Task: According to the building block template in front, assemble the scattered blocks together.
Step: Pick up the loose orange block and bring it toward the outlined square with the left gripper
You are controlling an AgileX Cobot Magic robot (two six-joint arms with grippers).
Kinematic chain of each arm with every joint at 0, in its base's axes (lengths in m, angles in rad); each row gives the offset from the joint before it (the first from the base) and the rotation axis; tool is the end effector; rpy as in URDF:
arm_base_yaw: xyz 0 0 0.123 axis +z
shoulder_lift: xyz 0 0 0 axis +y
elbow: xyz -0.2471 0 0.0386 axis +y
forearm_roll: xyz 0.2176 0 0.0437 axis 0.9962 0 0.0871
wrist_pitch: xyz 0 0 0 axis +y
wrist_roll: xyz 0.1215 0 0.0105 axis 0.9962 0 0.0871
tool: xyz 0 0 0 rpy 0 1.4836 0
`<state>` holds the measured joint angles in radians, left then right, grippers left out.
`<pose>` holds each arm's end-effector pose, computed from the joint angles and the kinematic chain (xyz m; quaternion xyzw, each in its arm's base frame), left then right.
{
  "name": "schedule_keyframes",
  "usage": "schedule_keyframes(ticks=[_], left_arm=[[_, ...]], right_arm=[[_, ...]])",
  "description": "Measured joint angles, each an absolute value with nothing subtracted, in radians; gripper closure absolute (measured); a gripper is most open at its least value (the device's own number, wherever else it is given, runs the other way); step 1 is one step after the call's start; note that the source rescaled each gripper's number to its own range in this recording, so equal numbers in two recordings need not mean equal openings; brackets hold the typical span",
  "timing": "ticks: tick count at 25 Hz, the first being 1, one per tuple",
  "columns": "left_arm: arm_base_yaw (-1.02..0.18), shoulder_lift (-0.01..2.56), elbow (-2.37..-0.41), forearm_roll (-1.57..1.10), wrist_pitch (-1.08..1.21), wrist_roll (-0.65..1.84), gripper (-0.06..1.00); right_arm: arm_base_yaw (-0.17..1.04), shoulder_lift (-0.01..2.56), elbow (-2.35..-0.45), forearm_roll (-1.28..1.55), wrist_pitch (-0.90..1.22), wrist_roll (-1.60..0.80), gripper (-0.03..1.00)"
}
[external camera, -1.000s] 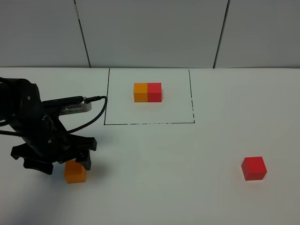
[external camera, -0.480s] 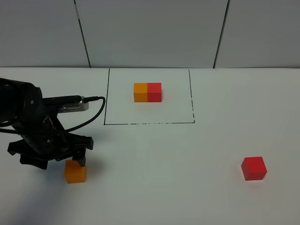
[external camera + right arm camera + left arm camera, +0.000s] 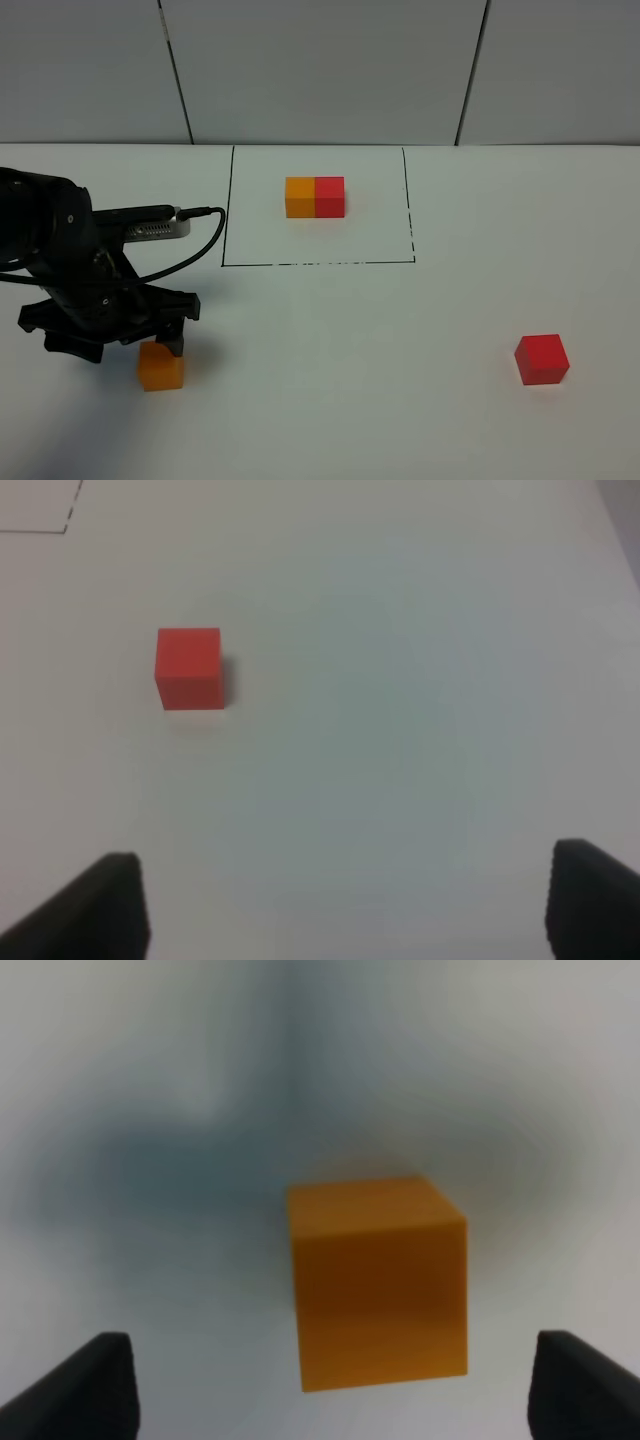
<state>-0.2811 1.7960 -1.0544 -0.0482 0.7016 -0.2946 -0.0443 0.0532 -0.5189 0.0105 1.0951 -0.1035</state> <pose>0.2955 -0.0893 0.1214 -0.0233 0.9938 -0.0471 0.0978 0.0345 -0.0004 0.2484 -0.0260 0.8702 -0.0311 0.4910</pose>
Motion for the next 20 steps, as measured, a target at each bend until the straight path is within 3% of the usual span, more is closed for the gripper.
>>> schedule_keyframes(ticks=[20], left_arm=[[-0.281,1.946,-1.054,-0.11,0.621,-0.26,0.2]], right_arm=[[-0.044,0.053,-0.519,0.011,1.095,-0.104,0.34]])
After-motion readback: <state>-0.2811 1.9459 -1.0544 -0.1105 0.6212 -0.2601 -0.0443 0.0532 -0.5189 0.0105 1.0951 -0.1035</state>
